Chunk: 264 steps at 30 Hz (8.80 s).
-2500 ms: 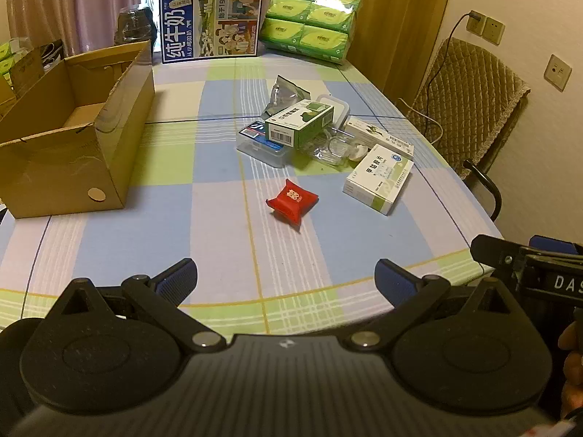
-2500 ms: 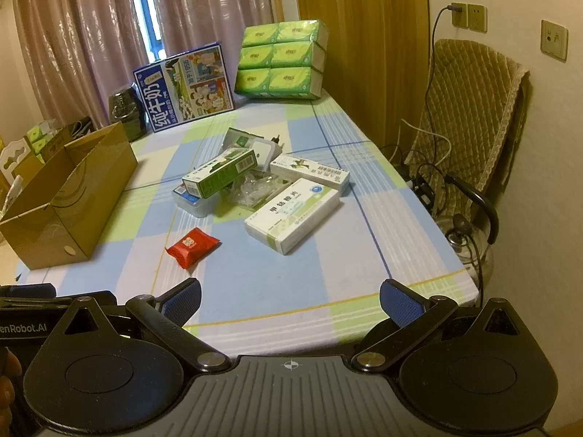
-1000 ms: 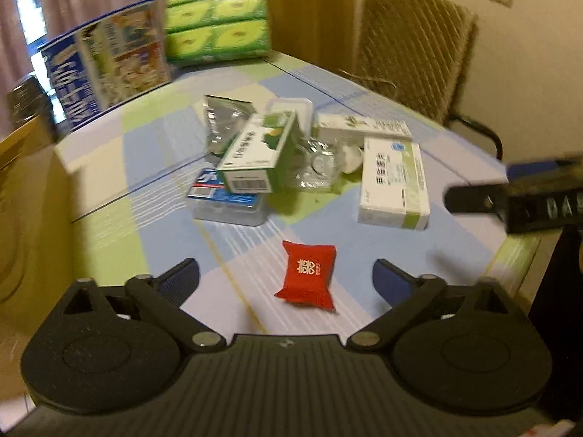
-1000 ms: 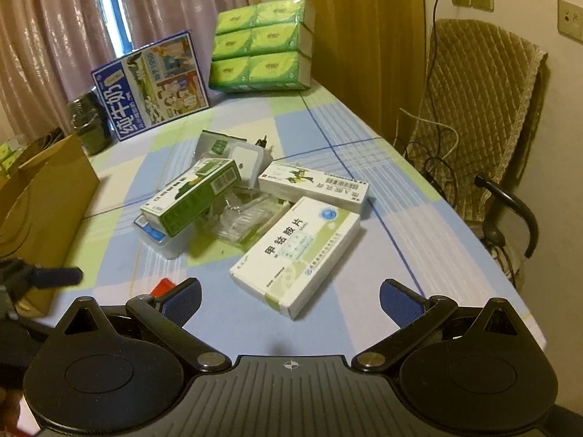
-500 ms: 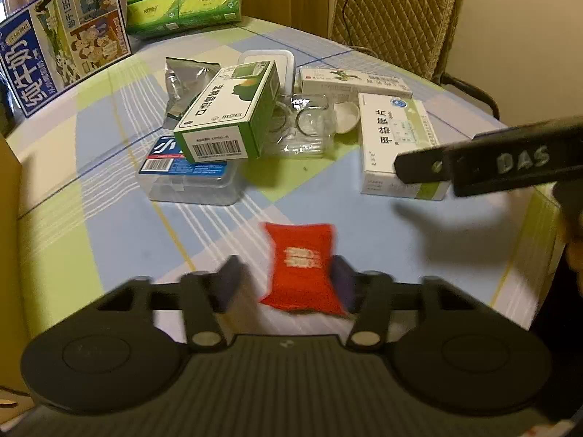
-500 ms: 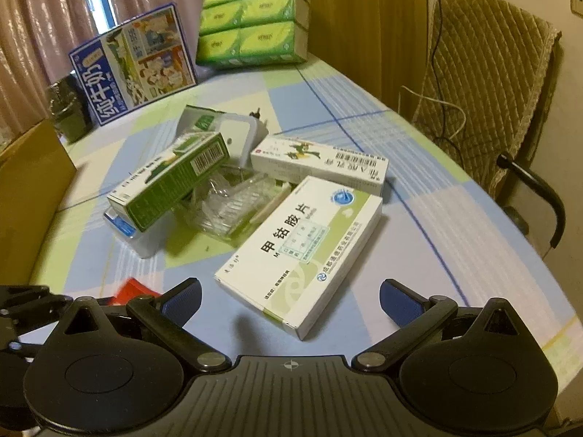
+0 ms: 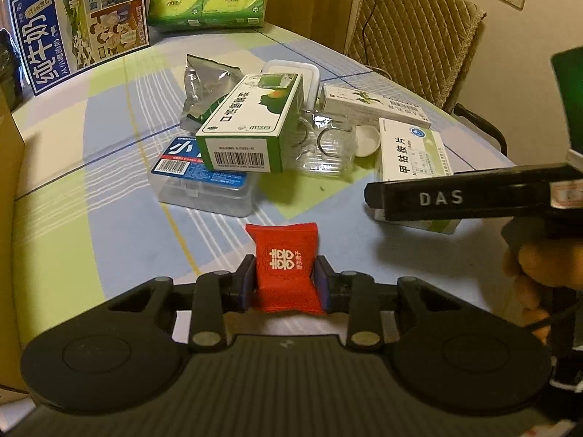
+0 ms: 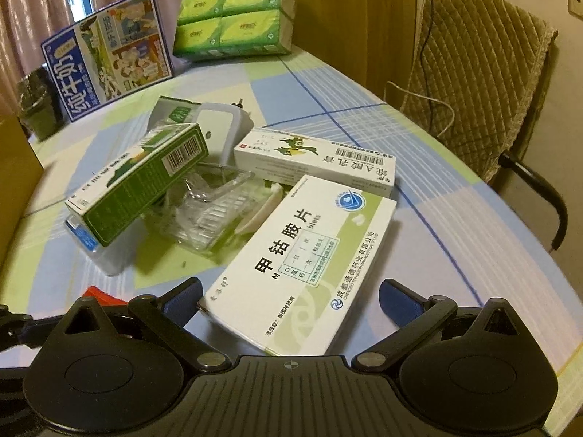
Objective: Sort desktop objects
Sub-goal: 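Close the left gripper on the red packet while the right gripper grasps the white medicine box, then carry the red packet and white box over the cardboard box with both tools, then open the left gripper to drop the red packet while the right releases the white box, then return both tools to the cluttered table, then grasp the green-and-white box with the left gripper while the right grasps the white ointment box, then carry both boxes over the cardboard box with both tools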
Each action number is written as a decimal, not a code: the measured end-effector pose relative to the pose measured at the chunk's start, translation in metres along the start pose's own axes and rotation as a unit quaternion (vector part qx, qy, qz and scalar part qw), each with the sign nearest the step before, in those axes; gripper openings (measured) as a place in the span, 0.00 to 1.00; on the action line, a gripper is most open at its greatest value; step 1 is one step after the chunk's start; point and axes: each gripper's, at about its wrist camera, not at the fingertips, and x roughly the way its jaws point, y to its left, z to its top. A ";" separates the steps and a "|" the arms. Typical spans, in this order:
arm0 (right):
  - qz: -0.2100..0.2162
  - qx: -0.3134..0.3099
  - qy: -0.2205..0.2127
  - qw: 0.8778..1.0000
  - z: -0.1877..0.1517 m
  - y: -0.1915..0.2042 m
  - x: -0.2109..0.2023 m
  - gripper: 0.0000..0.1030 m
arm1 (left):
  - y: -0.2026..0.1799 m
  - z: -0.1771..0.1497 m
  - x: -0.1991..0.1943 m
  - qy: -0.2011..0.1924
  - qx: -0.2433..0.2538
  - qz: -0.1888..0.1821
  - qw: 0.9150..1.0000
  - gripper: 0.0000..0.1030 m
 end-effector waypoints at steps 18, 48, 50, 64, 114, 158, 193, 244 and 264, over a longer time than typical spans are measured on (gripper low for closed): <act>0.018 -0.034 0.023 0.999 -0.044 -0.015 -0.057 0.69 | -0.010 -0.006 -0.003 0.006 -0.016 0.000 1.000 0.28; 0.012 -0.041 -0.017 0.999 -0.049 -0.010 -0.053 0.84 | -0.040 -0.021 -0.007 -0.025 0.089 0.048 0.995 0.30; 0.012 -0.042 -0.017 0.999 -0.049 -0.010 -0.052 0.84 | -0.041 -0.022 -0.008 -0.025 0.089 0.049 0.995 0.29; 0.010 -0.055 -0.029 0.998 -0.047 -0.005 -0.045 0.84 | -0.038 -0.025 -0.010 -0.031 0.068 0.048 0.996 0.28; 0.252 -0.155 -0.096 0.950 0.042 0.224 -0.156 0.66 | 0.097 -0.002 -0.243 -0.125 -0.104 0.239 0.957 0.22; 0.280 -0.110 -0.084 0.950 0.063 0.257 -0.117 0.87 | 0.207 -0.058 -0.273 -0.149 -0.205 0.269 0.929 0.48; 0.097 -0.117 -0.079 0.985 0.045 -0.043 -0.109 0.94 | 0.007 0.052 -0.123 -0.105 -0.033 0.079 0.991 0.62; 0.185 -0.395 0.142 0.889 0.119 -0.027 0.077 0.34 | 0.029 0.133 0.067 0.098 0.051 -0.006 0.994 0.49; 0.175 -0.287 0.100 0.936 0.119 -0.030 -0.035 0.34 | 0.010 0.124 -0.016 0.059 0.026 0.023 0.998 0.49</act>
